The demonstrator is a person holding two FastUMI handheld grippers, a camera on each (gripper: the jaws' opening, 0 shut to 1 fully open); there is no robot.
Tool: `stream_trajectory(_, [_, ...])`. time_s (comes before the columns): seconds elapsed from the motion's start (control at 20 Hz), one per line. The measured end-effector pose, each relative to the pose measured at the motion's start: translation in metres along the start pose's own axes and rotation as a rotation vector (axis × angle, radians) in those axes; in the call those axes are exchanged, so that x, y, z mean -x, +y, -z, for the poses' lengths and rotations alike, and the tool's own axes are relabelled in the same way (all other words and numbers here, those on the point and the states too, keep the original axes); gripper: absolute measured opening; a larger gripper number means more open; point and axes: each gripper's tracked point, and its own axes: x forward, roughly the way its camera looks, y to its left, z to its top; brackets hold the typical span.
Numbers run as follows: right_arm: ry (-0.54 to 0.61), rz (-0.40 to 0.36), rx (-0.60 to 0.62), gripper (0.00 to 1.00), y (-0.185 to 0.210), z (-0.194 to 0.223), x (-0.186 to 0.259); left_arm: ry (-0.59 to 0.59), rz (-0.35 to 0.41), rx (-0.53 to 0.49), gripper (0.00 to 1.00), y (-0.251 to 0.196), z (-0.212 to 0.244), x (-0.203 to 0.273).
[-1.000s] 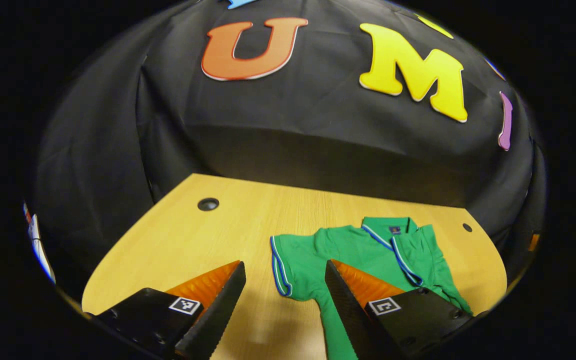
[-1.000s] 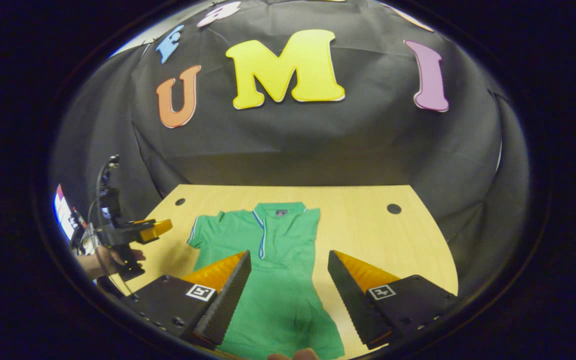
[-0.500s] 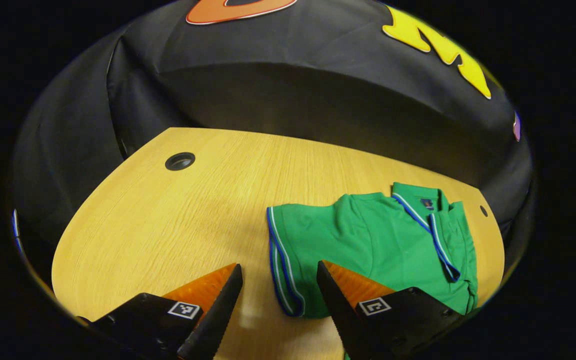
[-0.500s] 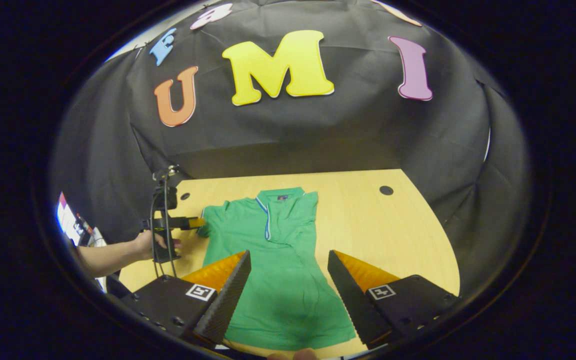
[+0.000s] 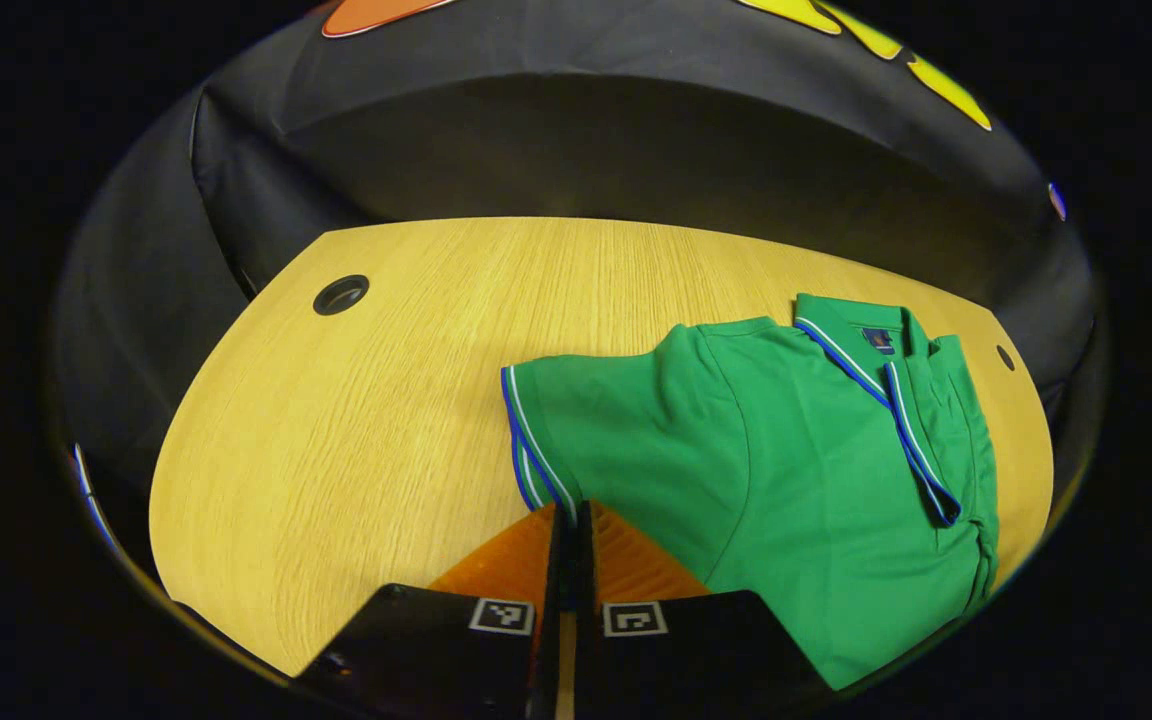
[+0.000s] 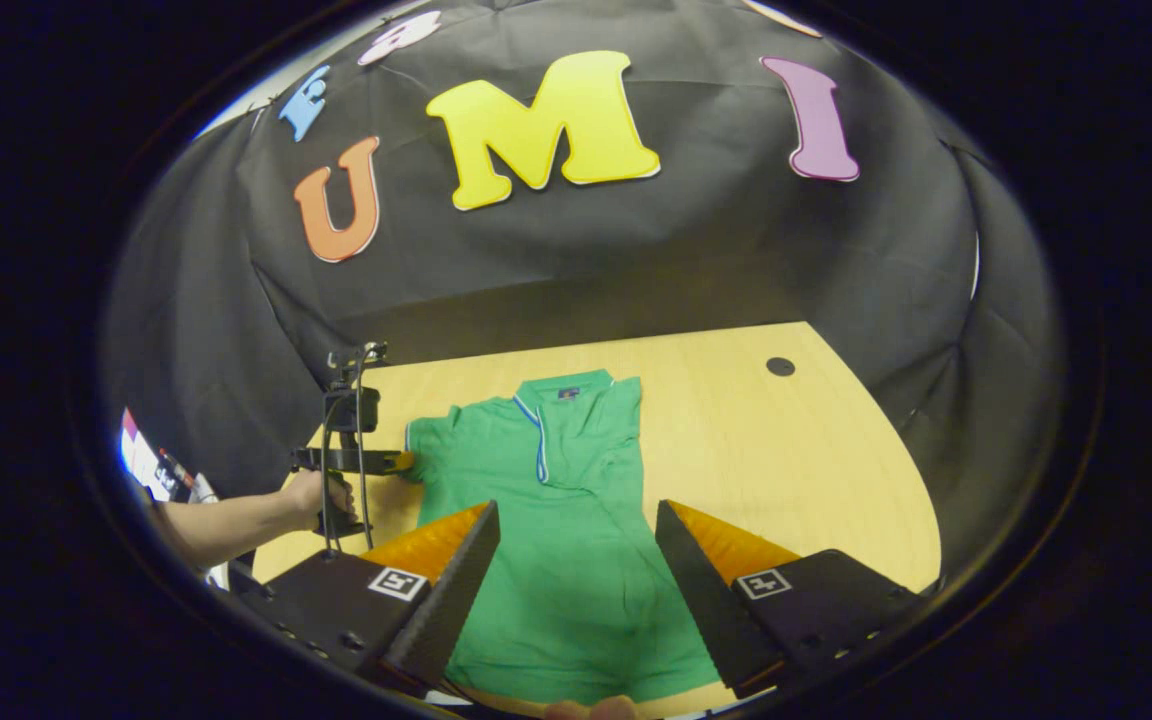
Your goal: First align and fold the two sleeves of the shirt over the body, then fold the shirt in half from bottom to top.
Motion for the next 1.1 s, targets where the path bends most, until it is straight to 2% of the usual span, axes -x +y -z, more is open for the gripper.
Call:
stream_trajectory(0.15, [-0.038,0.027,0.01,0.96,-0.011,-0.013,0.004,-0.003,0.012,-0.019,0.06,-0.006,-0.006,0.007])
stream_trajectory(0.2, [-0.051,0.032,-0.002,0.93,-0.015,-0.017,0.004,-0.021,0.021,-0.017,0.06,-0.007,-0.014,0.014])
stream_trajectory(0.25, [-0.06,0.038,-0.016,0.96,-0.018,-0.019,0.004,-0.045,0.037,-0.012,0.06,-0.009,-0.023,0.023])
stream_trajectory(0.55, [-0.072,0.042,-0.088,0.96,-0.035,-0.016,0.007,-0.102,0.103,0.015,0.05,-0.041,-0.058,0.067])
stream_trajectory(0.75, [-0.105,0.042,-0.108,0.96,-0.05,-0.016,0.02,-0.098,0.13,-0.019,0.06,-0.084,-0.071,0.083])
stream_trajectory(0.8, [-0.114,0.047,-0.116,0.93,-0.056,-0.015,0.024,-0.096,0.126,-0.03,0.06,-0.096,-0.074,0.084])
stream_trajectory(0.85, [-0.12,0.055,-0.127,0.96,-0.062,-0.015,0.028,-0.095,0.124,-0.041,0.06,-0.11,-0.076,0.085])
stream_trajectory(1.0, [-0.132,0.089,-0.159,0.96,-0.085,-0.011,0.043,-0.082,0.144,-0.05,0.06,-0.155,-0.075,0.079])
stream_trajectory(1.1, [-0.141,0.133,-0.158,0.96,-0.106,-0.009,0.053,-0.063,0.132,-0.05,0.06,-0.178,-0.07,0.07])
